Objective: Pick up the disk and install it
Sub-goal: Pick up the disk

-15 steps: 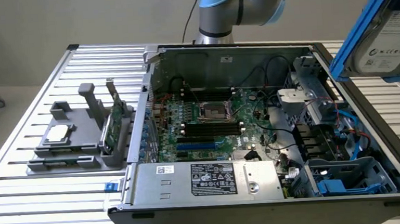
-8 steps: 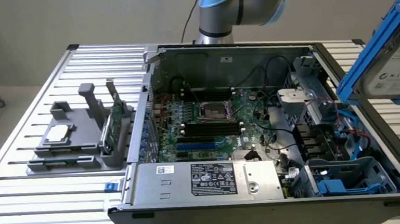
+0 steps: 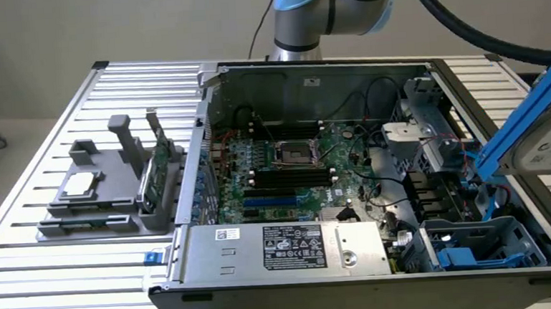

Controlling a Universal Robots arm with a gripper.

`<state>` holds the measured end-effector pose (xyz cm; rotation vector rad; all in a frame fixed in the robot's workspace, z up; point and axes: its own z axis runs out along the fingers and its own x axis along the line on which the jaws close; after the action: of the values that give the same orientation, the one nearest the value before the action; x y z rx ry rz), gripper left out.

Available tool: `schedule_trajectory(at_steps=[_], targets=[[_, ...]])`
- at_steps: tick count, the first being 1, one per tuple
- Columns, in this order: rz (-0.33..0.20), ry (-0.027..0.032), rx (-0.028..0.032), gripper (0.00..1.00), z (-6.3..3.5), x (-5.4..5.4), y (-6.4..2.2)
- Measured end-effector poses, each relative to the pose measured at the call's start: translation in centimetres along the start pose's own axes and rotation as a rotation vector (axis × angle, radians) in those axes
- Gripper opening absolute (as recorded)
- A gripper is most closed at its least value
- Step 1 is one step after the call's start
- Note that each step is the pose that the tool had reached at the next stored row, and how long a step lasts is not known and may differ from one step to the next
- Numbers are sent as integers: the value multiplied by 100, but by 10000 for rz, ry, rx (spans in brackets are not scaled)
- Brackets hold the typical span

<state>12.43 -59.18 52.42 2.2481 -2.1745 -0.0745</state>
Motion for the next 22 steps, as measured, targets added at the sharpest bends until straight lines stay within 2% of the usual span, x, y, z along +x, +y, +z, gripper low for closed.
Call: schedule_trajectory(at_steps=[4, 8, 16, 19, 22], targets=[[-1, -26, 1, 33, 71, 164, 8], [-3, -46, 19, 33, 136, 209, 96], [-11, -44, 84, 33, 291, 217, 320], [-17, -43, 131, 33, 348, 193, 337], [-19, -41, 147, 33, 403, 146, 335]])
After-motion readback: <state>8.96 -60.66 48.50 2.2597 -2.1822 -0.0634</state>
